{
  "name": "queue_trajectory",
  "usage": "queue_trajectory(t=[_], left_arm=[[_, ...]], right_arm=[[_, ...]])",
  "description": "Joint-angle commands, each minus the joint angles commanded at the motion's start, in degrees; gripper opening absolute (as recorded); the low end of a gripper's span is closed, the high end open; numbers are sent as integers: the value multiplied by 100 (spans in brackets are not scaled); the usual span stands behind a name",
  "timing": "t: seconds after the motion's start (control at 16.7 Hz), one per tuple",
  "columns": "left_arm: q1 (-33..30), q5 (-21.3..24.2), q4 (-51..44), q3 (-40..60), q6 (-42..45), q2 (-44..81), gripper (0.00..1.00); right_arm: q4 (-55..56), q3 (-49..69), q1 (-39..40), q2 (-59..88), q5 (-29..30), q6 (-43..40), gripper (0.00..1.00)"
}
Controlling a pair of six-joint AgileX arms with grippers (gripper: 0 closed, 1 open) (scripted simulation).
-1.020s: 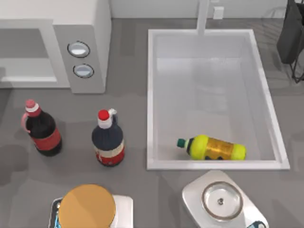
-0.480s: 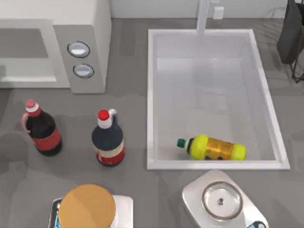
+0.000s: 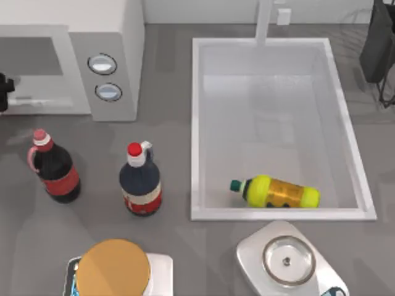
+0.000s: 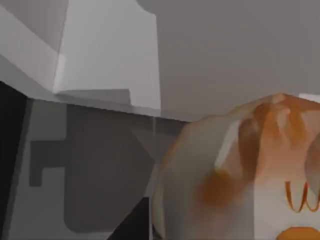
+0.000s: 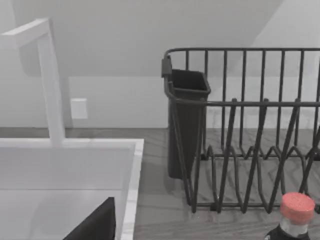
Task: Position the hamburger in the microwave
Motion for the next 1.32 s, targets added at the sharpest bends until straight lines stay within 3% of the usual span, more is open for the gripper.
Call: queue_trajectory(t=[0.42, 0.66, 0.9, 1.32], left_arm=[[-144, 340, 4267, -1008, 32, 586, 0], [-213, 429, 6038, -1679, 71, 702, 0], [-254, 458, 6934, -2133, 100, 719, 0], [-226, 452, 7012, -2165, 113, 727, 0]], right_arm=[[0, 0, 0, 0, 0, 0, 100], [0, 0, 0, 0, 0, 0, 100], [0, 0, 0, 0, 0, 0, 100], [0, 0, 0, 0, 0, 0, 100]])
